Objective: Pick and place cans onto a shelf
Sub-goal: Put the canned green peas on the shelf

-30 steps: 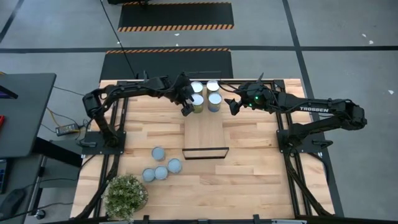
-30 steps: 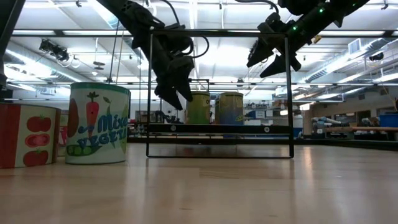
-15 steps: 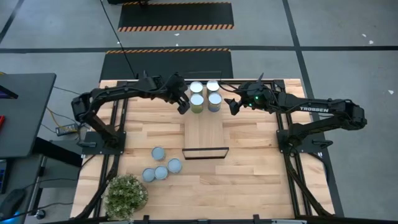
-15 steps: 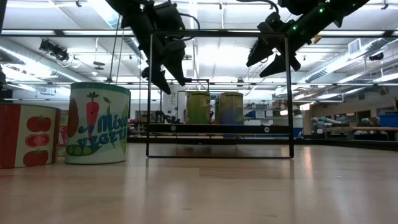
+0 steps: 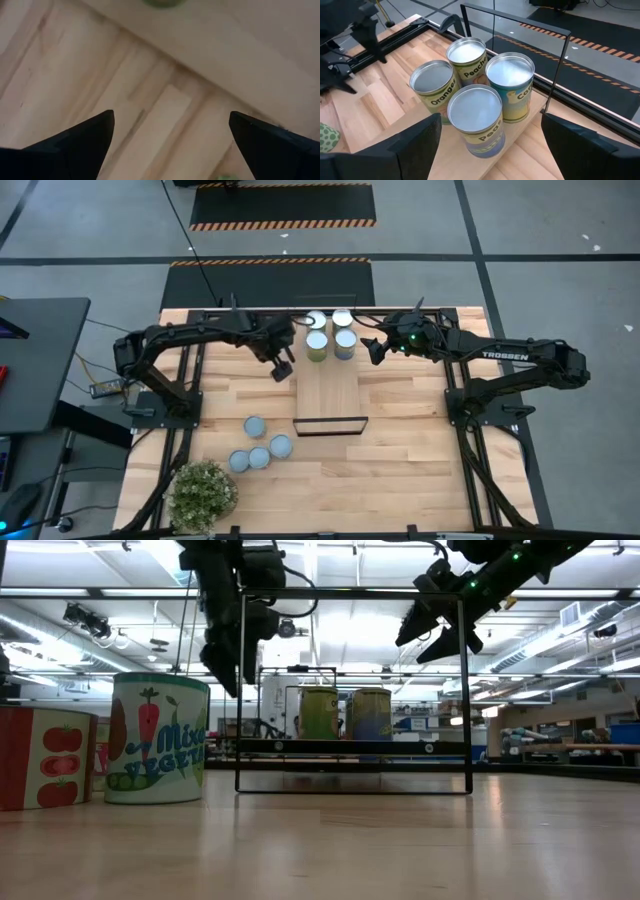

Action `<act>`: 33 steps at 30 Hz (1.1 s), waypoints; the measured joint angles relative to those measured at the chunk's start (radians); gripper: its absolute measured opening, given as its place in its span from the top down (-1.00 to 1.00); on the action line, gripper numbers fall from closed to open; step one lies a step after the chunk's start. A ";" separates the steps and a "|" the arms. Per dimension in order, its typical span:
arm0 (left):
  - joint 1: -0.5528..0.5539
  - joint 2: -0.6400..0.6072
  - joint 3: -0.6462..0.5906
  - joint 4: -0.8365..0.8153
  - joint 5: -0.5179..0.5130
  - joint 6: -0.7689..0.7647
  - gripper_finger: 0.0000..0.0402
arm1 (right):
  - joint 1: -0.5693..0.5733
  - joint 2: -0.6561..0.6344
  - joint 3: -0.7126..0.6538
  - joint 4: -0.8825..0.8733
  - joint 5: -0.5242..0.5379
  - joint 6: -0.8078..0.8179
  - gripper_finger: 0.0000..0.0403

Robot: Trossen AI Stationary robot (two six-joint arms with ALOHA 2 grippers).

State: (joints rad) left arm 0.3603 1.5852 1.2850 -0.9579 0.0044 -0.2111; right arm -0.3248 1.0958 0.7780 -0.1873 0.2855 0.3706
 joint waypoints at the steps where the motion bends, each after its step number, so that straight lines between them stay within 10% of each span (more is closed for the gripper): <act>1: -0.007 0.000 0.000 -0.014 0.000 0.002 -0.99 | 0.000 0.000 0.000 0.000 0.000 0.000 -0.74; 21: -0.193 -0.031 -0.005 -0.307 0.169 0.186 -0.99 | 0.001 -0.001 0.001 0.097 -0.004 -0.007 -0.74; 33: -0.328 -0.029 -0.132 -0.311 0.181 0.321 -0.99 | 0.019 -0.001 0.001 0.152 -0.376 -0.005 -0.74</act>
State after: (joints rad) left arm 0.0322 1.5558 1.1528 -1.2691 0.1858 0.1103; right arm -0.3057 1.0946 0.7788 -0.0348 -0.0909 0.3651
